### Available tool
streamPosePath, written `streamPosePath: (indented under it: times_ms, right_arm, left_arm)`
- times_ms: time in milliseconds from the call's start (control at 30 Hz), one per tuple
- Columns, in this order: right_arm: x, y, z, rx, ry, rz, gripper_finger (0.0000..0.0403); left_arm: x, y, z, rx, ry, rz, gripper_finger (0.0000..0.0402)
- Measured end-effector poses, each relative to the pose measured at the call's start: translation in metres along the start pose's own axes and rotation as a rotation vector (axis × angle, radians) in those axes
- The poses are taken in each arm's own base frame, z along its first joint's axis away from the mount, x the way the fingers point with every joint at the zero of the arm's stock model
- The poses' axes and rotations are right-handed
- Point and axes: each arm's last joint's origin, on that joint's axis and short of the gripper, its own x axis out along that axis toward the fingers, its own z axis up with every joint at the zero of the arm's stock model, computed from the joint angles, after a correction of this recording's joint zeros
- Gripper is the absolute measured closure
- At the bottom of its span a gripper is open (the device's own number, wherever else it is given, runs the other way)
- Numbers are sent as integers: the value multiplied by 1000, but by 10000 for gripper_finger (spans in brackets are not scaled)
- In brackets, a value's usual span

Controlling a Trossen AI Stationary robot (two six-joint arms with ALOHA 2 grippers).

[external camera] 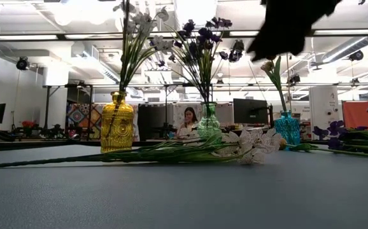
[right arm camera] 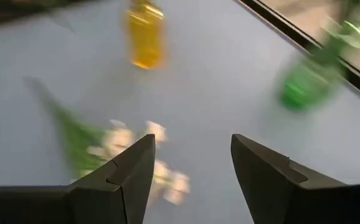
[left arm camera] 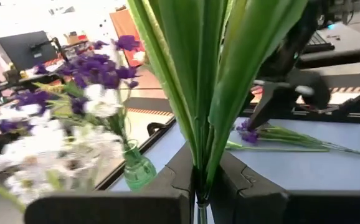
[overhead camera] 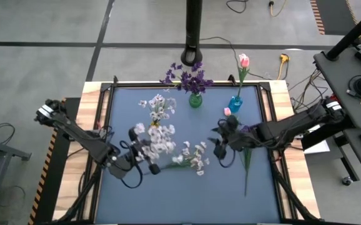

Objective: Sort flowers into vase by color
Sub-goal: Put the bottom white flowers into the yellow vase

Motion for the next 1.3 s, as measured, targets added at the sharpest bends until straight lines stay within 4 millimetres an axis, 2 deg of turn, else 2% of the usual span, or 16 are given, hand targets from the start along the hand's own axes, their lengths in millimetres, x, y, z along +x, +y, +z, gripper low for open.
streamPosePath:
  times_ms: [200,300,533,833,1300]
  right_arm:
    - [14,-40,-3,129,120,-232,200]
    - [21,-49,-4,138,162,-276,200]
    - [24,-49,-4,143,167,-267,200]
    - [26,-46,3,149,100,-227,200]
    - [27,-44,3,133,117,-203,200]
  left_arm:
    - [-7,18,8,-14,6,6,394]
    - [-9,24,9,10,12,8,394]
    - [-10,42,7,103,41,135,393]
    - [8,59,7,2,53,225,393]
    - [9,58,5,-38,55,203,393]
